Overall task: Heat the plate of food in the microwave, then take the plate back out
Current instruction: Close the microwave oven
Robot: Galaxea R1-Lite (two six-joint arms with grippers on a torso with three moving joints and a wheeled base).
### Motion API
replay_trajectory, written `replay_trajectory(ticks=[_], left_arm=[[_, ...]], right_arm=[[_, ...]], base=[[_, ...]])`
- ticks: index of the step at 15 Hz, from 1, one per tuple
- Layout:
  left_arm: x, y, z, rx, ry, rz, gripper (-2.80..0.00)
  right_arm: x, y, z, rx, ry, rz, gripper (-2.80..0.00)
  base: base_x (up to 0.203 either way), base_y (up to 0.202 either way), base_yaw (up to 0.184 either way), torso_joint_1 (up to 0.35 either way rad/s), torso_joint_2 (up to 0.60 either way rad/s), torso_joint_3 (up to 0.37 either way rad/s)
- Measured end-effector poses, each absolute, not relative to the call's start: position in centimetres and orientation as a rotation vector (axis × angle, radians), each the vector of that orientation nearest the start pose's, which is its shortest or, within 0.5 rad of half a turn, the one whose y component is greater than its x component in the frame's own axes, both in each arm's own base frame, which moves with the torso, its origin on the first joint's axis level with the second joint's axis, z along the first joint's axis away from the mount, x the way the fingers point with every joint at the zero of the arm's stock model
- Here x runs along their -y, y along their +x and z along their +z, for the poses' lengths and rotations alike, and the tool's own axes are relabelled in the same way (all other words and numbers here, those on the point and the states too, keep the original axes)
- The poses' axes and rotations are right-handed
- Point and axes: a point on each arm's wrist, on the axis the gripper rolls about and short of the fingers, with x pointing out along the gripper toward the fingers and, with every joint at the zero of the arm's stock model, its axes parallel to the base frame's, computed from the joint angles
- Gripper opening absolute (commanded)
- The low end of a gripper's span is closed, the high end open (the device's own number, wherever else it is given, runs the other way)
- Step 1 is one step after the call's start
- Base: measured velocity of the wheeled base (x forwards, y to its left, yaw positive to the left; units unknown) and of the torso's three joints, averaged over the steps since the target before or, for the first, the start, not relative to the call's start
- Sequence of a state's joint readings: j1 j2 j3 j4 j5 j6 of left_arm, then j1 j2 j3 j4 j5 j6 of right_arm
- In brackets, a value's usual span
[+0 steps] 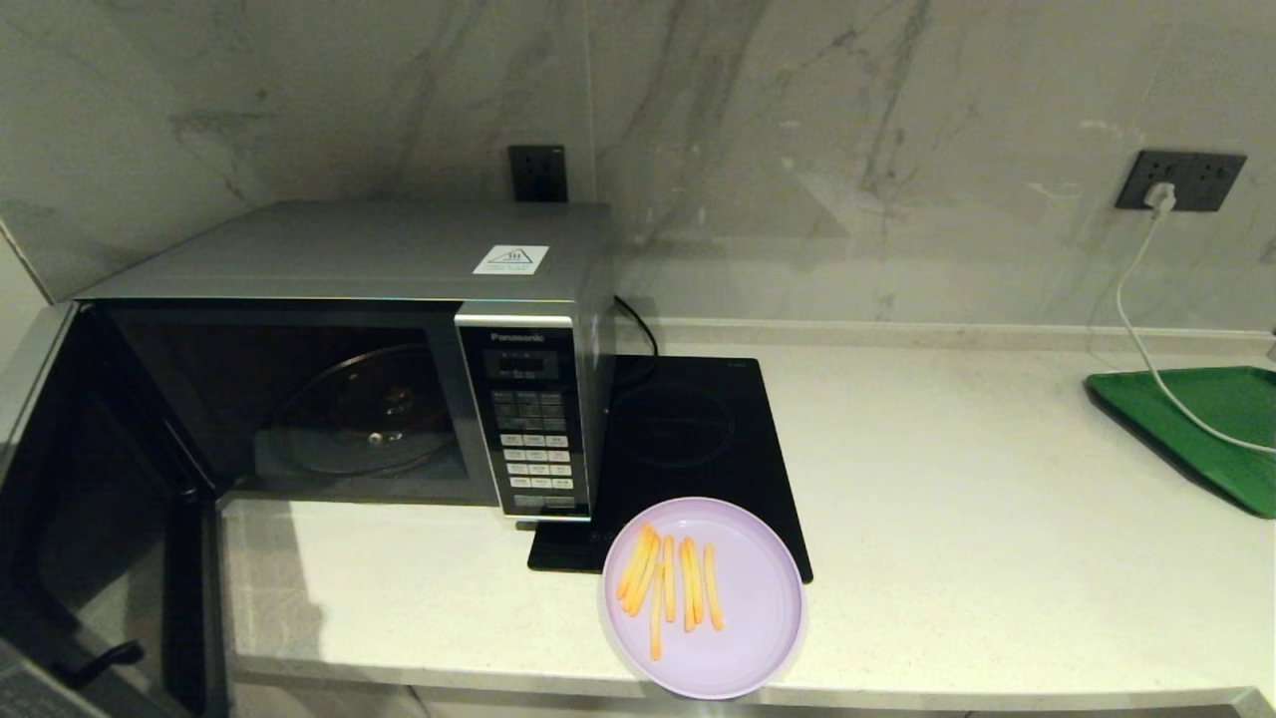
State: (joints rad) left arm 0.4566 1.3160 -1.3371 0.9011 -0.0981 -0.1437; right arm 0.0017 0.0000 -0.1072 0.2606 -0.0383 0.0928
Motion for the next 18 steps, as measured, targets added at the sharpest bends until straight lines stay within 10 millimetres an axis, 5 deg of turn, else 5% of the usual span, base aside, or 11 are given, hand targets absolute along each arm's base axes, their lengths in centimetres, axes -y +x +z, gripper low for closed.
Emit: replay_trajectory(ticks=[5, 9, 13, 18], left_arm=[[-0.2, 15.9, 28.2, -0.854, -0.34, 0.313, -2.8], [4.1, 19.8, 27.0, -0.783, -0.34, 0.376, -2.8], [7.0, 22.8, 27.0, -0.75, -0.351, 0.317, -2.8], [10.0, 23.4, 27.6, -0.74, -0.327, 0.213, -2.8]], right_arm=[[0.1, -3.3, 7.8, -0.152, 0.09, -0.043, -2.8], [0.1, -3.3, 7.8, -0.152, 0.09, -0.044, -2.8], [0.1, -3.3, 7.8, -0.152, 0.09, -0.044, -2.8], [0.1, -3.3, 7.8, -0.152, 0.09, -0.044, -2.8]], base=[[0.0, 0.0, 0.0, 0.0, 0.0, 0.0], [0.0, 0.0, 0.0, 0.0, 0.0, 0.0], [0.0, 0.0, 0.0, 0.0, 0.0, 0.0], [0.0, 0.0, 0.0, 0.0, 0.0, 0.0]])
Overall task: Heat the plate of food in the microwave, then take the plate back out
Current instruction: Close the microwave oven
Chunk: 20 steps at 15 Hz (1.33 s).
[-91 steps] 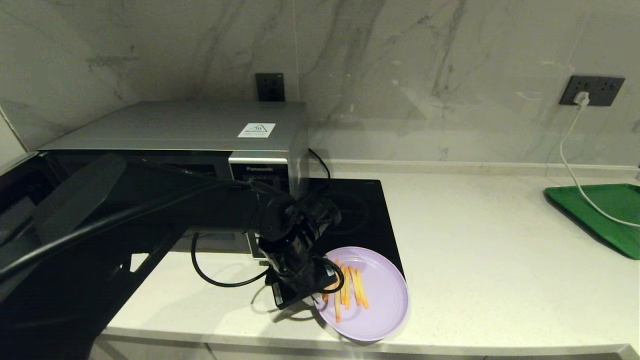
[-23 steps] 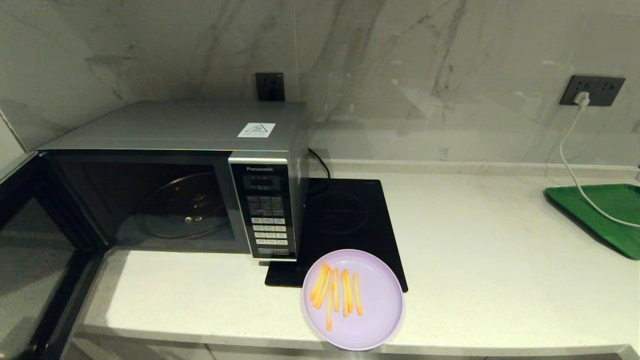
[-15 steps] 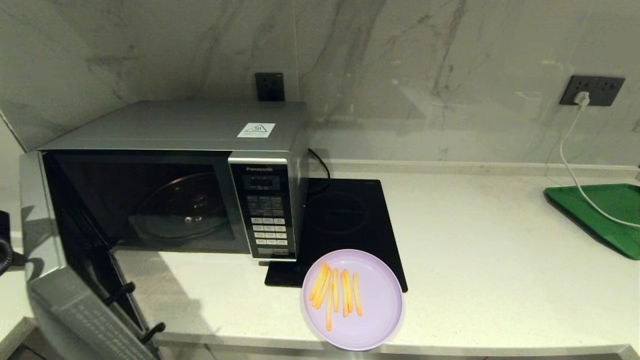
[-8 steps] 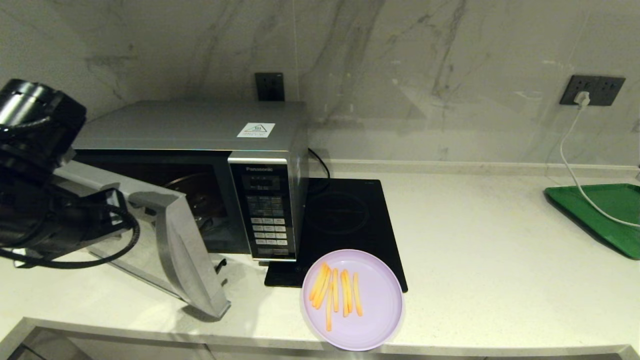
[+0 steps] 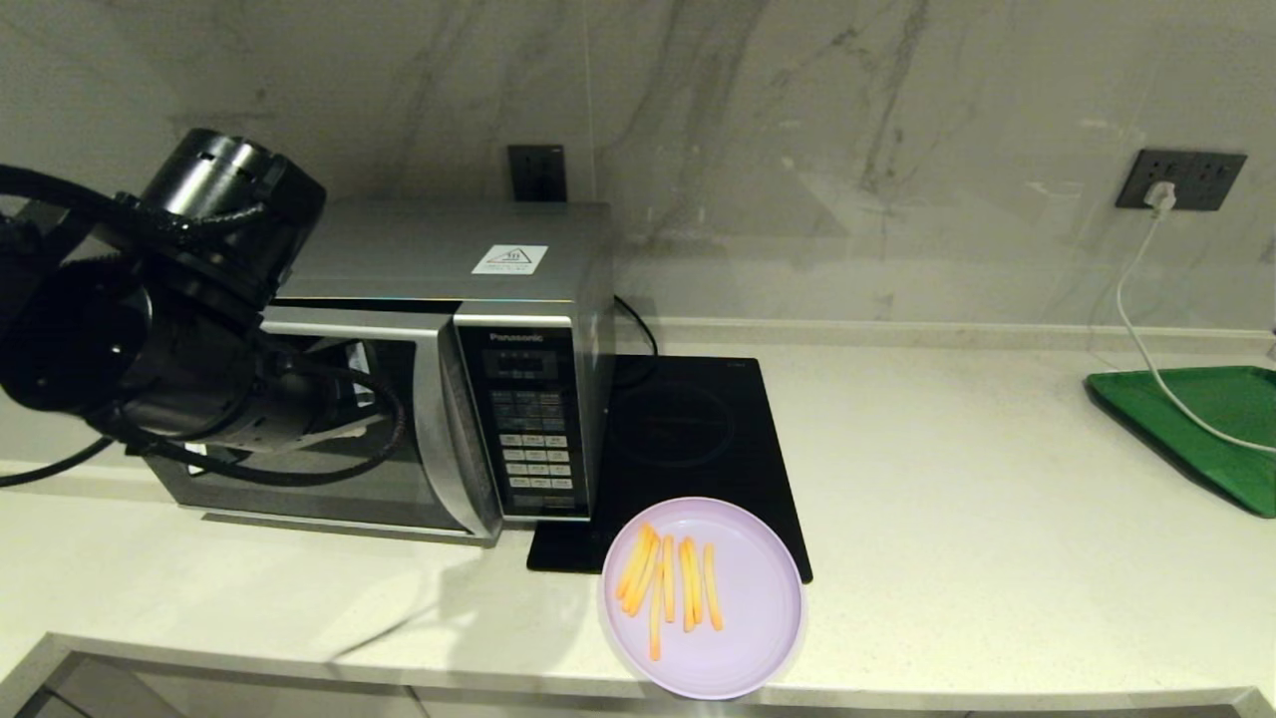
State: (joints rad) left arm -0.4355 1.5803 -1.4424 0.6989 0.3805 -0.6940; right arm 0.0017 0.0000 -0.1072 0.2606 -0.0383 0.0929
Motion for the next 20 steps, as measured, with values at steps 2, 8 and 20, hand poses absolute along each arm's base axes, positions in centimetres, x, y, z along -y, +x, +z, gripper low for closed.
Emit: replay_trajectory(ticks=[2, 8, 20], left_arm=[[10.8, 23.6, 28.2, -0.721, -0.331, 0.186, -2.8], [12.9, 24.9, 29.5, -0.679, -0.343, 0.128, -2.8], [13.7, 27.3, 29.0, -0.656, -0.324, 0.18, -2.8]], right_arm=[[0.1, -3.3, 7.8, -0.152, 0.09, -0.044, -2.8], [0.1, -3.3, 7.8, -0.152, 0.09, -0.044, -2.8], [0.1, -3.3, 7.8, -0.152, 0.09, -0.044, -2.8]], base=[[0.0, 0.0, 0.0, 0.0, 0.0, 0.0], [0.0, 0.0, 0.0, 0.0, 0.0, 0.0], [0.0, 0.0, 0.0, 0.0, 0.0, 0.0]])
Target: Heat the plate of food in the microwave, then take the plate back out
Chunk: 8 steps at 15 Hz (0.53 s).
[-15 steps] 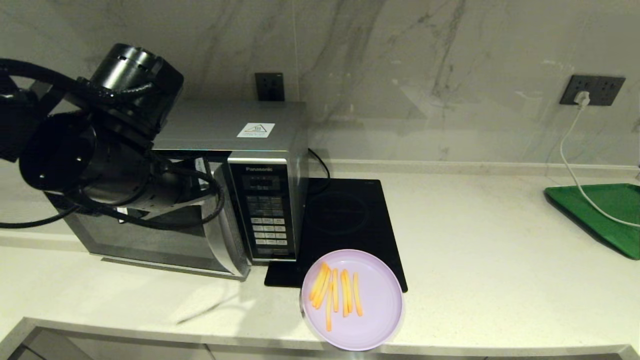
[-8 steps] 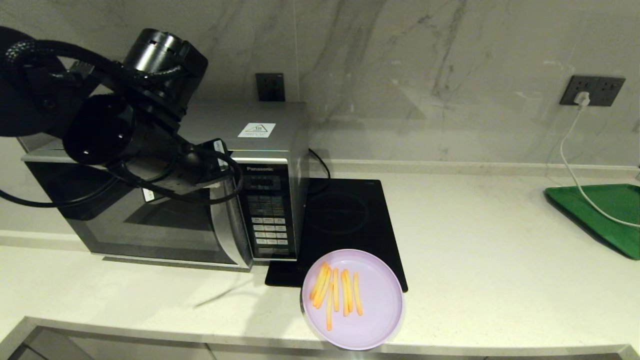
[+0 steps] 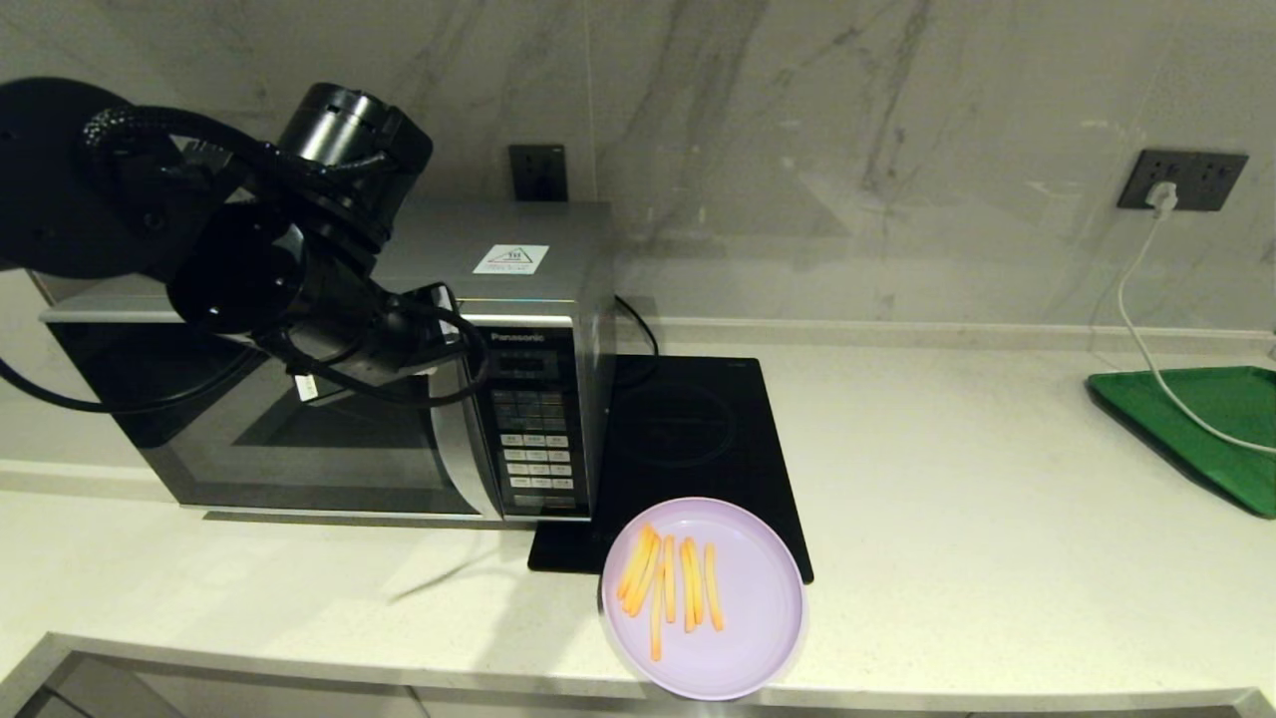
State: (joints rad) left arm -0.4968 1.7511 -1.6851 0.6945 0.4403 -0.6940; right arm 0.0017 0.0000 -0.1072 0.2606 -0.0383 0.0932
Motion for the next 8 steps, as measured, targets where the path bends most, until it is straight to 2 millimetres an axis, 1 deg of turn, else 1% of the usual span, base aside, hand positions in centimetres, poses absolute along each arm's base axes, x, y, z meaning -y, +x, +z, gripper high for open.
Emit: replay_trajectory(ticks=[2, 4, 6, 8], left_arm=[[13.6, 27.3, 29.0, -0.652, -0.322, 0.19, -2.8], [13.3, 26.8, 29.1, -0.658, -0.322, 0.192, -2.8], [12.9, 25.1, 29.1, -0.671, -0.309, 0.177, -2.8], [12.2, 22.6, 29.8, -0.657, -0.297, 0.147, -2.8]], right_arm=[[0.1, -3.3, 7.8, -0.152, 0.09, -0.044, -2.8], [0.1, -3.3, 7.8, -0.152, 0.09, -0.044, -2.8], [0.1, -3.3, 7.8, -0.152, 0.09, -0.044, -2.8], [0.1, -3.3, 7.8, -0.152, 0.09, -0.044, -2.8]], base=[[0.0, 0.0, 0.0, 0.0, 0.0, 0.0], [0.0, 0.0, 0.0, 0.0, 0.0, 0.0], [0.0, 0.0, 0.0, 0.0, 0.0, 0.0], [0.0, 0.0, 0.0, 0.0, 0.0, 0.0]])
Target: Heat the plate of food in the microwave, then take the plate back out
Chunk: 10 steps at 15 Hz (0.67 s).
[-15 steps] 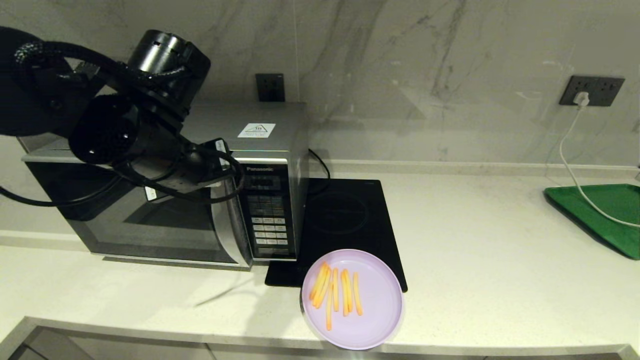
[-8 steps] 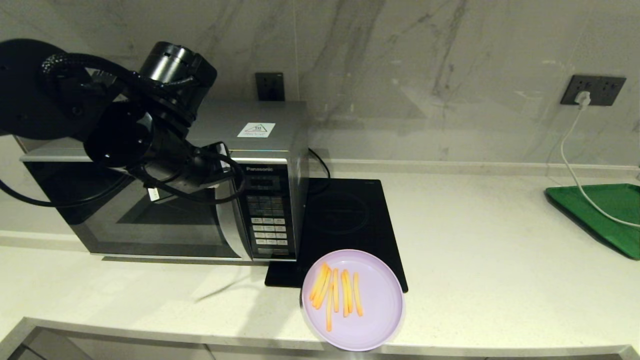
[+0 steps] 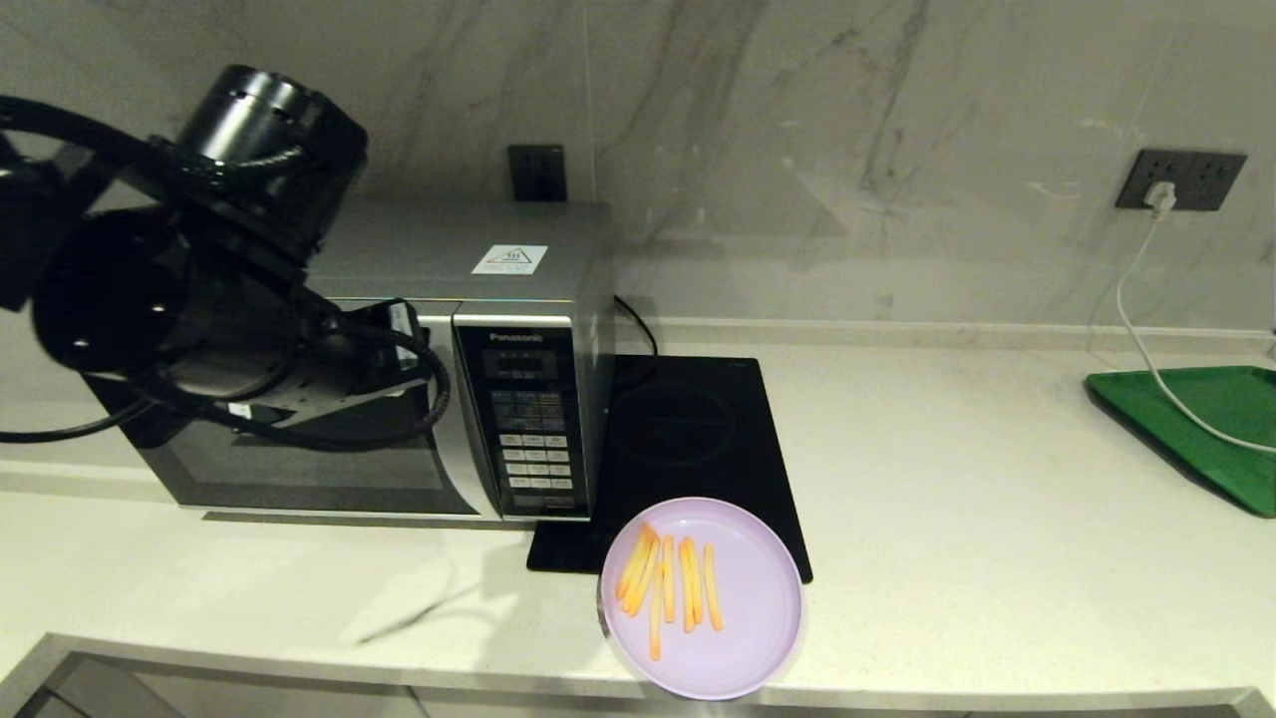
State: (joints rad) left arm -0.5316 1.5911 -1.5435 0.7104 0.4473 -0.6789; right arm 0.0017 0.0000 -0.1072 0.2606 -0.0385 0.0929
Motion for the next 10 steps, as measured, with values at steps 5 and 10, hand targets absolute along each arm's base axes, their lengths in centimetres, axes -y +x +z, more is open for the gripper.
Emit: replay_trajectory(ticks=[5, 10], left_arm=[[6.9, 13.5, 33.3, -0.573, -0.245, 0.137, -2.8], [0.4, 3.2, 34.6, -0.552, -0.262, 0.206, -2.8]], right_arm=[[0.1, -3.3, 7.8, -0.152, 0.09, -0.043, -2.8], [0.1, -3.3, 7.8, -0.152, 0.09, -0.044, -2.8]], base=[[0.0, 0.0, 0.0, 0.0, 0.0, 0.0], [0.0, 0.0, 0.0, 0.0, 0.0, 0.0]])
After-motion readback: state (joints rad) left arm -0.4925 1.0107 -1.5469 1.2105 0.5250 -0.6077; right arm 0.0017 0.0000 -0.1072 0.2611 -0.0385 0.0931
